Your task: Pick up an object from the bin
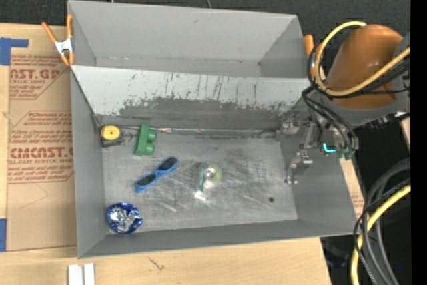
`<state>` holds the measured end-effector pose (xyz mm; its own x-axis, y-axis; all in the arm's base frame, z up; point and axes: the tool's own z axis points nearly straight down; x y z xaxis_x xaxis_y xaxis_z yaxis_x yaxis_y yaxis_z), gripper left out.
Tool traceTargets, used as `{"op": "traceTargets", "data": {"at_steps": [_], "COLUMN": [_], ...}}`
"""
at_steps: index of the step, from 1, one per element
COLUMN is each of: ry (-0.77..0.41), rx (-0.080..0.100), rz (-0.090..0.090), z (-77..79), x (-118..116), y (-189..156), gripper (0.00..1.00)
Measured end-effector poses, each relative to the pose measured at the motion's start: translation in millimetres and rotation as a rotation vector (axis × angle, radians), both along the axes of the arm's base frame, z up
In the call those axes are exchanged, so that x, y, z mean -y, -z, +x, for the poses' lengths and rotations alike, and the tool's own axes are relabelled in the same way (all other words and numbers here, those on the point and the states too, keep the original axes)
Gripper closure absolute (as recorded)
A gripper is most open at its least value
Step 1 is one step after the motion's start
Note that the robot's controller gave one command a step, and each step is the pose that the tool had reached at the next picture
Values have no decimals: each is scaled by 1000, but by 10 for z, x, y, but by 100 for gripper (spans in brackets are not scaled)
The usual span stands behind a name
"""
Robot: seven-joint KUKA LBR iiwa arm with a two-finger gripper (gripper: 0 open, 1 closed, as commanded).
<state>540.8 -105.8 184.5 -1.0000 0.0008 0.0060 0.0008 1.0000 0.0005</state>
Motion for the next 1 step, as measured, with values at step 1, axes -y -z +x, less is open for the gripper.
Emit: {"op": "traceTargets", "data": {"at_steps": [1], "ry": [-10], "rx": [15], "rz": [-2], "z": [-406], "x": [-764], "y": [1140], "gripper": [0]}}
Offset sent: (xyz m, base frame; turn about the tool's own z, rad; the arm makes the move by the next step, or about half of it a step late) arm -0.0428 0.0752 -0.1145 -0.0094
